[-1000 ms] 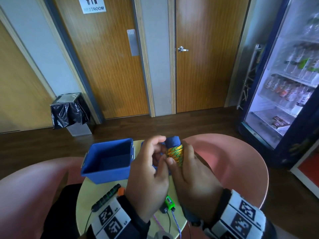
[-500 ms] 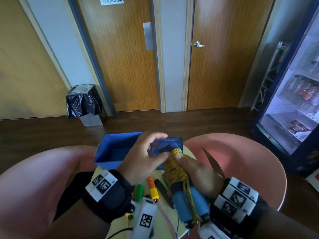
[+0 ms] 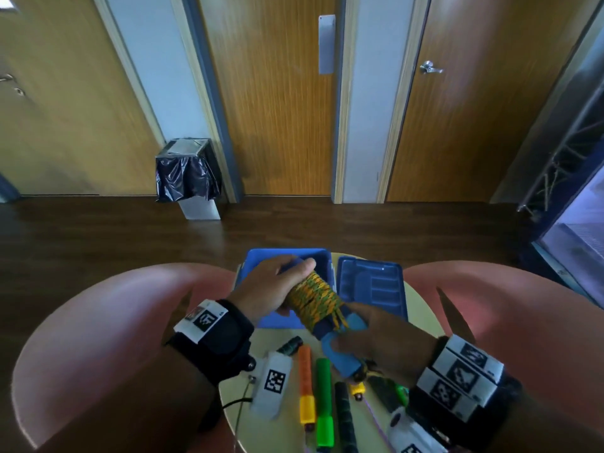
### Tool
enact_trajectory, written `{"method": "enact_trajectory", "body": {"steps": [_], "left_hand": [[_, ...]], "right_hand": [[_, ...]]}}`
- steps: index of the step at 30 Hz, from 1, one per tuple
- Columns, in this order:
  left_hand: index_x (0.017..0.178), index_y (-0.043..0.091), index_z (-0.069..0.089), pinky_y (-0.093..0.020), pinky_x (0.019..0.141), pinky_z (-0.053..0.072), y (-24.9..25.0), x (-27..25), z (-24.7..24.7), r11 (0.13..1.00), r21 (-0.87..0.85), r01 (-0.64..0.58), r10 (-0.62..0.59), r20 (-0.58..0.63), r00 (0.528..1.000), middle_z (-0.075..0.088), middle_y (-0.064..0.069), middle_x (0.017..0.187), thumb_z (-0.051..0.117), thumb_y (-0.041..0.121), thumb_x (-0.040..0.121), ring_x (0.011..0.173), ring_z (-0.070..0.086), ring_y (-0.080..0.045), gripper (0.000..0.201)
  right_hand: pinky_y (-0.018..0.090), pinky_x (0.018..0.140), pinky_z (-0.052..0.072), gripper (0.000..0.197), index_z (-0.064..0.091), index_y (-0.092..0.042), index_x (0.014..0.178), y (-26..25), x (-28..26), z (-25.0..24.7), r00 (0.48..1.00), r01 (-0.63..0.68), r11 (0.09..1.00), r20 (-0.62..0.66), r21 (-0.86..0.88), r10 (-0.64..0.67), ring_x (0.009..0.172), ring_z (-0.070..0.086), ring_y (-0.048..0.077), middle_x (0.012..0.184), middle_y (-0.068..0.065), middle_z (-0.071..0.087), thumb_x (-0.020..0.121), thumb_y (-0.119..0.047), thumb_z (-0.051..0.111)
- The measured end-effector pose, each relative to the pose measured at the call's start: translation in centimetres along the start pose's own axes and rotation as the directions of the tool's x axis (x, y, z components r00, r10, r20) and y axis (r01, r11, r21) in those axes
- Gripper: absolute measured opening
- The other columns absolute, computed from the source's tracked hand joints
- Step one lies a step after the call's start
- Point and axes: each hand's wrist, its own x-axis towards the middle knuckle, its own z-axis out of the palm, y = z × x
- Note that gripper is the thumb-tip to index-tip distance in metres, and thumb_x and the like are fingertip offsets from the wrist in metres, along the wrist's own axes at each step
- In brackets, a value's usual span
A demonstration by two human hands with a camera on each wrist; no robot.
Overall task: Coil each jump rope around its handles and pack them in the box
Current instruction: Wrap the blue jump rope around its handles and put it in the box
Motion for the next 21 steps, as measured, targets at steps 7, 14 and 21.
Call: {"method": "enact_trajectory", "body": {"steps": [7,14,21], "left_hand": [[0.052,0.028,0.051,-0.033,0.058,0.037,-1.6,4.3,-6.2,0.984,0.099,-0.151,0.157,-0.057,0.986,0.044,0.011,0.047,0.06,0.051,0.093,0.047,0.046,-0.01,0.048],[0.059,0.027,0.061,-0.028,0.054,0.043,-3.3,8.1,-9.4,0.975,0.186,-0.119,0.119,0.01,0.993,0.049,0.013,0.044,0.062,0.057,0.088,0.046,0.052,-0.006,0.042],[0.049,0.027,0.053,-0.032,0.051,0.039,-5.2,10.0,-10.9,0.983,0.18,-0.017,0.023,-0.031,0.999,0.044,0.006,0.045,0.059,0.066,0.082,0.045,0.05,-0.018,0.052]], "right_hand": [[0.06,0.083,0.053,0.046,0.068,-0.013,0.107,-3.8,5.3,4.6,0.997,0.029,0.997,-0.072,-0.074,-0.035,0.091,0.068,0.042,0.101,0.019,0.071,0.067,-0.034,0.078],[0.067,0.084,0.052,0.031,0.058,0.001,0.113,-4.0,8.9,7.0,0.989,-0.047,0.998,-0.14,0.05,0.054,0.087,0.069,0.049,0.102,0.032,0.068,0.087,-0.007,0.072],[0.039,0.086,0.056,0.081,0.043,-0.035,0.129,-5.2,10.3,6.9,0.964,-0.106,0.817,-0.26,-0.567,-0.055,0.097,0.064,0.011,0.117,-0.011,0.059,0.062,-0.059,0.08]]}}
